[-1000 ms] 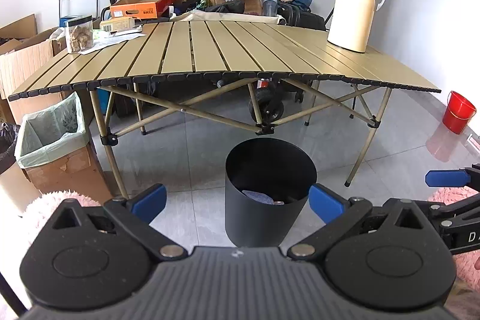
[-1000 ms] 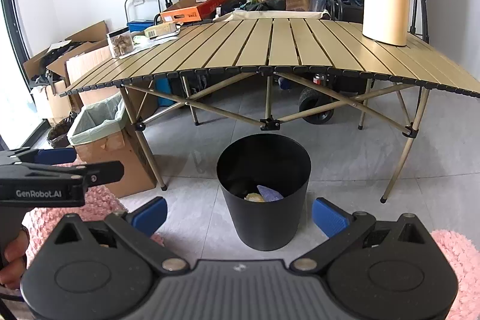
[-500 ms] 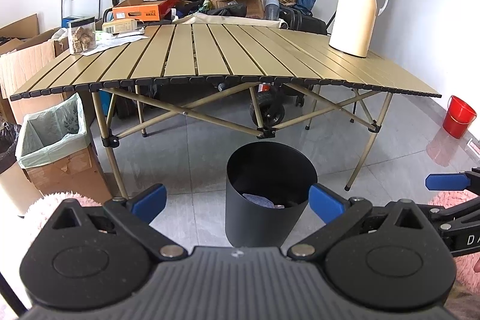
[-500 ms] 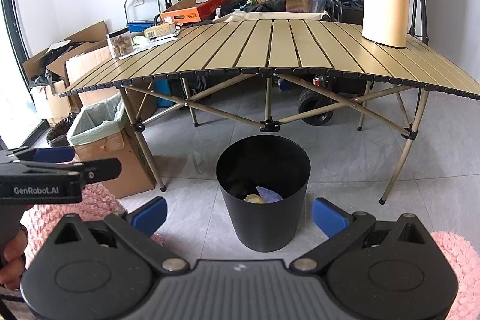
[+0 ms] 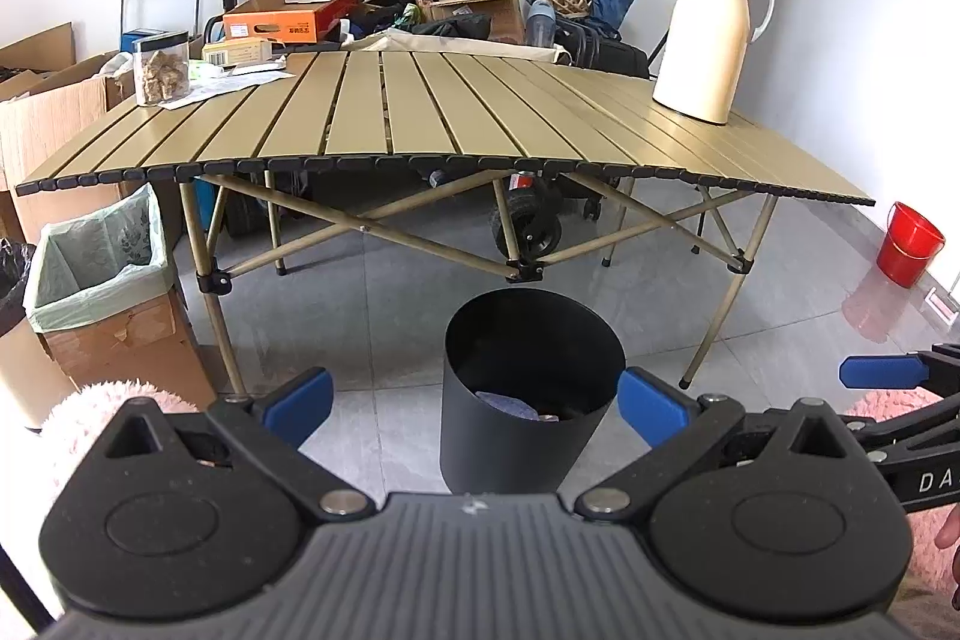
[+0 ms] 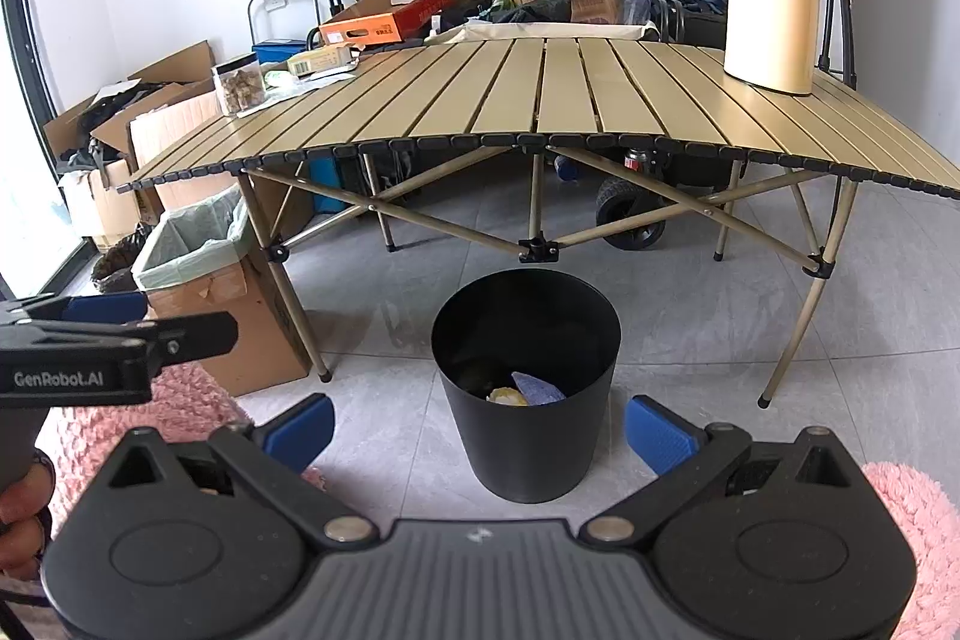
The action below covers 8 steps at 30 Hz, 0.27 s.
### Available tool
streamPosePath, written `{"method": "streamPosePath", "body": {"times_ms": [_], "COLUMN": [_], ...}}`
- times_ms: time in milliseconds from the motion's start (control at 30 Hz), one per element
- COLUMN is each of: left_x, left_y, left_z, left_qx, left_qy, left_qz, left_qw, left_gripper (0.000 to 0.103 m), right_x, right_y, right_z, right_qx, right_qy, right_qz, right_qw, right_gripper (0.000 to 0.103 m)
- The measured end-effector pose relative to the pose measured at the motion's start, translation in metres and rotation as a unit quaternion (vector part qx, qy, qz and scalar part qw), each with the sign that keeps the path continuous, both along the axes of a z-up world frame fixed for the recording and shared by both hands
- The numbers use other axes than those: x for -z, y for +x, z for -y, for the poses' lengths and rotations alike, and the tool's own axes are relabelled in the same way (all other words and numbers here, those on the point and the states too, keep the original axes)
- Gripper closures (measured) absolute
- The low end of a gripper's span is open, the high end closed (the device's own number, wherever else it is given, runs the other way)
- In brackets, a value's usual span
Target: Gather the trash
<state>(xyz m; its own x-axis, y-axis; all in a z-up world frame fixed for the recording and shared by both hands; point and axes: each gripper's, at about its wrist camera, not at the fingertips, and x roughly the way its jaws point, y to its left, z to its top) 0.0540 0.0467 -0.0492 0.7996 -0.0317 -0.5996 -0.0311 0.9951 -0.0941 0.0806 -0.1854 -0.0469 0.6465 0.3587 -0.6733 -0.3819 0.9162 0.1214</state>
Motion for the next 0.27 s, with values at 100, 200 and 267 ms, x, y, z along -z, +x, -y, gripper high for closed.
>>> {"method": "streamPosePath", "body": {"times_ms": [100, 200, 267], "left_x": [0.0003, -0.0001, 0.0003], "left_y": [-0.0007, -0.0016, -0.0014], "left_z": [0.0009, 0.0015, 0.0014], "left_qx": [-0.005, -0.009, -0.009], "left_qy": [0.003, 0.008, 0.006], "left_qz": [0.001, 0.005, 0.004], "left_qw": [1.0, 0.9999, 0.9999], "left_gripper": [0.0, 0.0, 0.0], "right_x": [0.0, 0.0004, 0.0008], "right_y": [0.0001, 0.0005, 0.0006], "right_z": [0.0004, 0.0015, 0.002], "right_qx": [0.0, 0.001, 0.001], "right_qy": [0.0, 0.0, 0.0], "right_qz": [0.0, 0.0, -0.001], "right_qw": [1.0, 1.0, 1.0], "right_gripper": [0.0, 0.0, 0.0]}}
